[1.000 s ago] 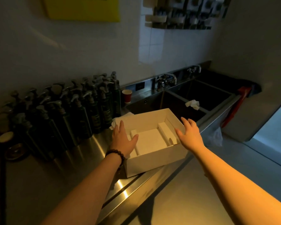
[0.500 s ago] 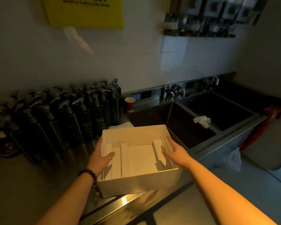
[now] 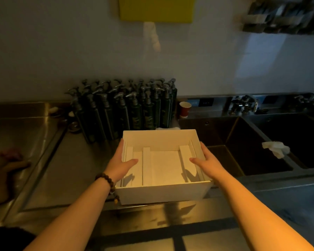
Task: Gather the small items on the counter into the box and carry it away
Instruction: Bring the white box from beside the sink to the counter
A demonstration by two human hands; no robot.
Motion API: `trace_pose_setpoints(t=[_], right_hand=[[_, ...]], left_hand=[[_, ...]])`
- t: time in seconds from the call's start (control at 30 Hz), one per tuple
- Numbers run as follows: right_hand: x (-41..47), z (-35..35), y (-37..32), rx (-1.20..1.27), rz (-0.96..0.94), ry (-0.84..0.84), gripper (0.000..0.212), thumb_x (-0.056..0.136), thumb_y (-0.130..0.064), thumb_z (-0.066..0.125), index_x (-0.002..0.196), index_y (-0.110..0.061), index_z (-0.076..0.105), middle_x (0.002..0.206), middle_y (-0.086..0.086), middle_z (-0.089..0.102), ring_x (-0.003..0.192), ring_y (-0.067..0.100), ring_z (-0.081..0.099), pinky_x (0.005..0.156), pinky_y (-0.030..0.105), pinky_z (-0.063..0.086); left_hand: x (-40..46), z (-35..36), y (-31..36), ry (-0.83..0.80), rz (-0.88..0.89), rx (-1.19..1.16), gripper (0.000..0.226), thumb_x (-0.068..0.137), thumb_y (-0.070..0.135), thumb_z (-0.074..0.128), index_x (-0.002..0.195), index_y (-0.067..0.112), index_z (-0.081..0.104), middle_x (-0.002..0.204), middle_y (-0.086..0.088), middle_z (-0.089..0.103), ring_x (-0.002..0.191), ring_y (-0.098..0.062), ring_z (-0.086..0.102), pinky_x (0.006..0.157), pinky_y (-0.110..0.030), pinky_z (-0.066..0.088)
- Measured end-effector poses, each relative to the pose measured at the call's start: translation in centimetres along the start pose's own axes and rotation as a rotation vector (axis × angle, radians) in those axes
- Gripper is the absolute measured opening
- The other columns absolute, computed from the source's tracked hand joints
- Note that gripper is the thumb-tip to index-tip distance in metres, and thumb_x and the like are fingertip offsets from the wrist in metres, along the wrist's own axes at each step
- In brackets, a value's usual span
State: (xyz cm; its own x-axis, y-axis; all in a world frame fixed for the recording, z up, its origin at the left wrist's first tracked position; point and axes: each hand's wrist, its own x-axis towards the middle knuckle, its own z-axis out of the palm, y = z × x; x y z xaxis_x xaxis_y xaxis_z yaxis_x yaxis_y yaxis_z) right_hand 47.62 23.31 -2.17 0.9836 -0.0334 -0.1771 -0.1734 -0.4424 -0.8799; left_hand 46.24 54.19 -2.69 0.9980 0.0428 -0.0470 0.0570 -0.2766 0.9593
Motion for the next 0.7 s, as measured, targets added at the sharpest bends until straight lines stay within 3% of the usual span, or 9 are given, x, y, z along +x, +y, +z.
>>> trace_pose_setpoints(t=[0.07,0.23,0.33,0.43,0.53,0.57,0.63,0.7], right_hand=[[0.1,1.8,-2.1,0.018,-0.052,-0.065,0.078,0.083,-0.028,0.066,0.141,-0.048,0.018,0.127,-0.017,0.049,0.117,0.01,0.044,0.093,0.036,0.037],[-0.5,8.4,-8.2,0.01,-0.214,-0.198,0.072,0.086,-0.024,0.063,0.143,-0.04,0.022,0.139,-0.008,0.042,0.125,0.016,0.043,0.101,0.042,0.039],[-1.6,13.9,-12.0,-0.023,-0.291,-0.261,0.075,0.087,-0.021,0.062,0.147,-0.035,0.019,0.145,0.001,0.04,0.13,0.023,0.042,0.106,0.047,0.038],[-3.3,20.4,-15.5,-0.045,-0.34,-0.332,0.079,0.086,-0.025,0.063,0.147,-0.037,0.014,0.147,0.0,0.038,0.131,0.024,0.042,0.103,0.045,0.036],[-5.8,27.5,-18.8,-0.06,-0.366,-0.401,0.082,0.084,-0.03,0.065,0.145,-0.045,0.011,0.147,-0.003,0.038,0.128,0.022,0.043,0.102,0.047,0.036],[-6.7,30.0,-19.9,-0.067,-0.385,-0.426,0.083,0.083,-0.032,0.065,0.143,-0.047,0.011,0.146,-0.004,0.039,0.126,0.02,0.044,0.101,0.047,0.037],[-8.8,35.0,-22.1,-0.077,-0.423,-0.488,0.084,0.081,-0.034,0.066,0.141,-0.051,0.011,0.146,-0.004,0.039,0.122,0.016,0.045,0.1,0.046,0.037],[-11.1,40.2,-24.4,-0.067,-0.452,-0.559,0.084,0.08,-0.034,0.068,0.137,-0.059,0.011,0.145,-0.005,0.038,0.118,0.014,0.045,0.095,0.044,0.039]], left_hand=[[-1.2,-2.6,0.2,0.068,-0.006,0.004,0.083,0.083,0.015,0.067,0.126,0.06,0.011,0.113,0.029,0.039,0.114,-0.003,0.038,0.095,-0.031,0.033],[-5.4,-10.6,-0.3,0.265,-0.019,0.016,0.082,0.084,0.019,0.066,0.139,0.051,0.015,0.126,0.027,0.036,0.12,-0.003,0.033,0.101,-0.04,0.033],[-8.8,-16.3,-1.2,0.37,-0.056,-0.005,0.084,0.084,0.017,0.066,0.143,0.044,0.012,0.145,0.01,0.035,0.131,-0.014,0.035,0.103,-0.046,0.034],[-13.0,-22.2,-2.3,0.493,-0.058,-0.031,0.084,0.083,0.014,0.066,0.142,0.047,0.016,0.135,0.012,0.044,0.123,-0.012,0.042,0.097,-0.04,0.04],[-18.1,-28.4,-3.7,0.601,-0.043,-0.028,0.083,0.082,0.014,0.067,0.141,0.046,0.019,0.126,0.015,0.049,0.116,-0.009,0.048,0.085,-0.023,0.048],[-19.8,-30.6,-4.2,0.623,-0.038,-0.026,0.08,0.082,0.014,0.067,0.14,0.046,0.021,0.125,0.014,0.05,0.116,-0.012,0.05,0.083,-0.025,0.051],[-23.1,-35.2,-5.6,0.652,-0.06,-0.052,0.078,0.083,0.016,0.067,0.139,0.045,0.022,0.129,0.006,0.05,0.119,-0.02,0.049,0.091,-0.046,0.05],[-26.4,-40.0,-7.2,0.684,-0.092,-0.086,0.082,0.083,0.018,0.068,0.142,0.045,0.017,0.134,0.002,0.047,0.121,-0.025,0.048,0.092,-0.056,0.047]])
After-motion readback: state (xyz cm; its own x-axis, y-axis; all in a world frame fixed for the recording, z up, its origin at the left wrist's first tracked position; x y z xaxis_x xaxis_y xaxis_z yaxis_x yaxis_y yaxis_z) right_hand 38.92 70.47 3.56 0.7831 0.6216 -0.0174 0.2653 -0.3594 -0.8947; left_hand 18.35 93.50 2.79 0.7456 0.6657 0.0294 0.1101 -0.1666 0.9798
